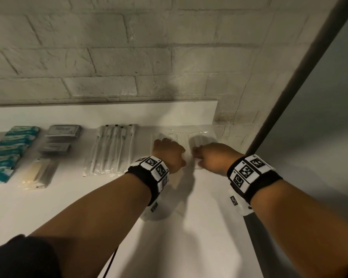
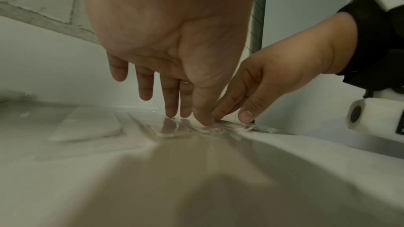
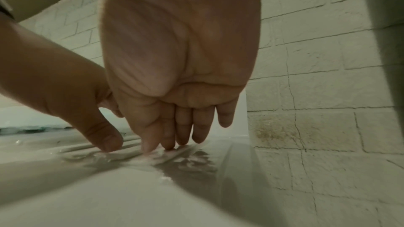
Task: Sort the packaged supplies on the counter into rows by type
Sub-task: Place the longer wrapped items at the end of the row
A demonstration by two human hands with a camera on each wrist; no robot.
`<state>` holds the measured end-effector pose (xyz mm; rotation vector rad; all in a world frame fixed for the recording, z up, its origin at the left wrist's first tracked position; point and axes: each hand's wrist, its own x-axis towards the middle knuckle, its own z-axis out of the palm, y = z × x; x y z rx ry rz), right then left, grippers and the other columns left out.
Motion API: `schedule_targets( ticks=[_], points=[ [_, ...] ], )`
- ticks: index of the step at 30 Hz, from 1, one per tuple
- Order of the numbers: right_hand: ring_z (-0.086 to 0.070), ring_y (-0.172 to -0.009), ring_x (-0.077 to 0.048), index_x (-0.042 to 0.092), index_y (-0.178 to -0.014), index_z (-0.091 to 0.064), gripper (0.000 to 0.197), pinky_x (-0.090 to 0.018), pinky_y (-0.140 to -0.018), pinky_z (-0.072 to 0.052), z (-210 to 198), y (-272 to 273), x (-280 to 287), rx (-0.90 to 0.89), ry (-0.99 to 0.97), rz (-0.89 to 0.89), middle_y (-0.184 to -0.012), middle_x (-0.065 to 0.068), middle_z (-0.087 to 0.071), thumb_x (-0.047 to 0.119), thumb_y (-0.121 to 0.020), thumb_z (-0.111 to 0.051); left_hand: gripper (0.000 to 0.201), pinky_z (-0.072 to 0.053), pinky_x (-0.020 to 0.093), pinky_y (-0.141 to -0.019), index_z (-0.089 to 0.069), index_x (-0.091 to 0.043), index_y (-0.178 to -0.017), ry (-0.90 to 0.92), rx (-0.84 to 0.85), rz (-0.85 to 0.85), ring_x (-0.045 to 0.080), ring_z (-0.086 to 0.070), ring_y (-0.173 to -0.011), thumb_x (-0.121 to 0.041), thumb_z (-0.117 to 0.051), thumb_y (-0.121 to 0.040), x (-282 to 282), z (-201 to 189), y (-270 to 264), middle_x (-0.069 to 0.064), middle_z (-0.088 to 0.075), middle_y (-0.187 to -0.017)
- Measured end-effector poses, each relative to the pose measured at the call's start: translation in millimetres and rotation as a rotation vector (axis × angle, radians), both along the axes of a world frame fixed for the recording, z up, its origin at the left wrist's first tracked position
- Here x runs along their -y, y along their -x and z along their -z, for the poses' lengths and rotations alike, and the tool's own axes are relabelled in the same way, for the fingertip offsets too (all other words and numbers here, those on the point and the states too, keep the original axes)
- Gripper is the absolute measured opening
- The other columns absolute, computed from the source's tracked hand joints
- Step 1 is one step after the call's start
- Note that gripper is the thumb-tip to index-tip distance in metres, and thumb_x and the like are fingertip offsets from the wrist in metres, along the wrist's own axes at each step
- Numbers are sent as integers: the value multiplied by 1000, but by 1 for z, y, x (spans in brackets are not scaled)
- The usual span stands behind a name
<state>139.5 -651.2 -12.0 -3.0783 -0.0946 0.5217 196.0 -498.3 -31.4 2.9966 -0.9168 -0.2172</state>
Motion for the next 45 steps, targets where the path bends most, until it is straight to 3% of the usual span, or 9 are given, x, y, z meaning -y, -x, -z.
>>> schedule_targets(
  ticks=[3, 7, 16, 18, 20, 22, 25, 30, 45],
  points=[
    [-52, -124, -29, 29, -140, -46, 47, -40, -103, -43, 2, 0, -2, 75, -54, 14, -141, -1, -52, 28, -93, -47, 50, -22, 40, -110, -51, -35, -134, 55, 55, -44, 19, -36, -137, -50, -53, -86, -15, 3, -4, -8, -47, -144],
    [-47, -129, -29, 23, -139, -49, 44, -36, -112, -32, 4, -1, -20, 72, -44, -78, -144, -3, -49, 28, -96, -46, 54, -13, 41, -116, -45, -39, -138, -1, 4, -81, 20, -22, -144, -52, -54, -87, -36, 6, -7, -10, -39, -151],
    [-54, -120, -28, 22, -133, -52, 41, -36, -109, -32, 2, -1, -34, 20, -20, -66, -131, -6, -60, 31, -93, -50, 57, -17, 43, -113, -46, -38, -138, -42, -34, -77, 22, -27, -140, -54, -57, -84, -33, 3, -9, -5, -43, -147],
    [-48, -128, -27, 24, -137, -49, 44, -37, -112, -28, 0, 0, -34, 30, -26, -81, -142, -3, -51, 31, -94, -49, 60, -15, 43, -115, -41, -35, -141, -10, -41, -75, 20, -24, -143, -53, -55, -86, -35, 4, -9, -6, -37, -152],
    [-34, -140, -23, 25, -146, -39, 50, -39, -118, -20, -3, 1, -37, 51, -32, -116, -156, 1, -31, 30, -97, -46, 65, -14, 44, -117, -31, -28, -148, 60, -32, -88, 18, -22, -145, -48, -53, -89, -40, 4, -8, -4, -27, -157],
    [-26, -144, -21, 25, -150, -30, 54, -41, -120, -14, -6, 1, -44, 74, -26, -146, -159, 1, -21, 30, -98, -43, 65, -13, 43, -118, -25, -22, -150, 100, -26, -120, 17, -24, -145, -39, -49, -93, -50, 3, -10, -2, -21, -159],
    [-33, -140, -24, 20, -150, -31, 56, -45, -120, -12, -3, -3, -57, 34, 0, -169, -156, -3, -30, 34, -97, -44, 56, -18, 42, -116, -33, -18, -146, 47, -51, -156, 19, -34, -140, -27, -48, -93, -63, 1, -14, 0, -33, -154],
    [-47, -130, -25, 16, -140, -46, 49, -43, -119, -13, 7, -10, -63, -21, -29, -147, -143, -5, -50, 34, -95, -45, 53, -29, 37, -114, -39, -15, -142, -1, -155, -139, 23, -39, -137, -31, -50, -93, -64, 2, -9, 4, -39, -150],
    [-41, -136, -24, 19, -150, -31, 57, -39, -120, -8, 7, -11, -62, -20, -65, -120, -150, -4, -42, 29, -95, -43, 51, -28, 35, -115, -39, -16, -143, 21, -140, -144, 22, -37, -139, -25, -50, -94, -64, -2, -9, 3, -37, -152]
  ],
)
